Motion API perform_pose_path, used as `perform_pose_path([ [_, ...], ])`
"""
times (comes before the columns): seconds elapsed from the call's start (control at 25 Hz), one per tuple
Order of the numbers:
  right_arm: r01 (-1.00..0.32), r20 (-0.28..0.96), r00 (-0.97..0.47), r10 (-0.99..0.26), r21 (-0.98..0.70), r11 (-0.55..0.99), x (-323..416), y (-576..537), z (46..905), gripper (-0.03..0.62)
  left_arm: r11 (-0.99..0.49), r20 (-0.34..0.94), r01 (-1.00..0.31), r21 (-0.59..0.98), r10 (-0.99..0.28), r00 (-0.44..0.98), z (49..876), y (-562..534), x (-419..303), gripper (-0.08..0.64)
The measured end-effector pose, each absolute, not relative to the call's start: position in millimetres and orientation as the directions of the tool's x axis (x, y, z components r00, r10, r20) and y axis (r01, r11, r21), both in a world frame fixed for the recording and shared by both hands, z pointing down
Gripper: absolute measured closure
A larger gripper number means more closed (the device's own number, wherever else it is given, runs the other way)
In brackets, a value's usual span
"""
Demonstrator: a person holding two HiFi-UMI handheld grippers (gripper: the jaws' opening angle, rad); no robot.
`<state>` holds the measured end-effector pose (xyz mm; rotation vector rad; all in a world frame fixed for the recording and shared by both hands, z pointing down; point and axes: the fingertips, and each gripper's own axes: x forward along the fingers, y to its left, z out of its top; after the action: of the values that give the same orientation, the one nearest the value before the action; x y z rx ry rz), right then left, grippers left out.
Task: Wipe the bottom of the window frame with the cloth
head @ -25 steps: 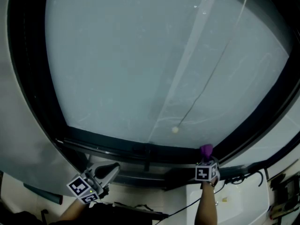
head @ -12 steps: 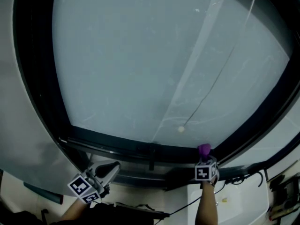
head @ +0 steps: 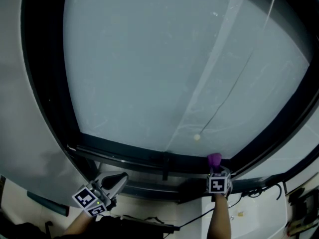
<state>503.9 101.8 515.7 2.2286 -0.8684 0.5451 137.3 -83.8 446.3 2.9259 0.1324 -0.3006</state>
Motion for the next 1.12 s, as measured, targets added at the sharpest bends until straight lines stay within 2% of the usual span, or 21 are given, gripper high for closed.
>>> perform_pose_path([
  [0.48,-0.783,0.596,0.603,-0.530,0.317,-0.535,475.9,75.9,515.6,0.509,-0.979,-0.211,0.088,0.182,0.048,0.976,446.5,-84.6,123.9,0.543],
  [1.12,-0.827,0.601,0.555,-0.575,0.327,-0.457,444.8,42.2,515.7,0.509,-0.982,-0.215,0.065,0.175,0.026,0.976,449.2,-89.1,101.5,0.543],
])
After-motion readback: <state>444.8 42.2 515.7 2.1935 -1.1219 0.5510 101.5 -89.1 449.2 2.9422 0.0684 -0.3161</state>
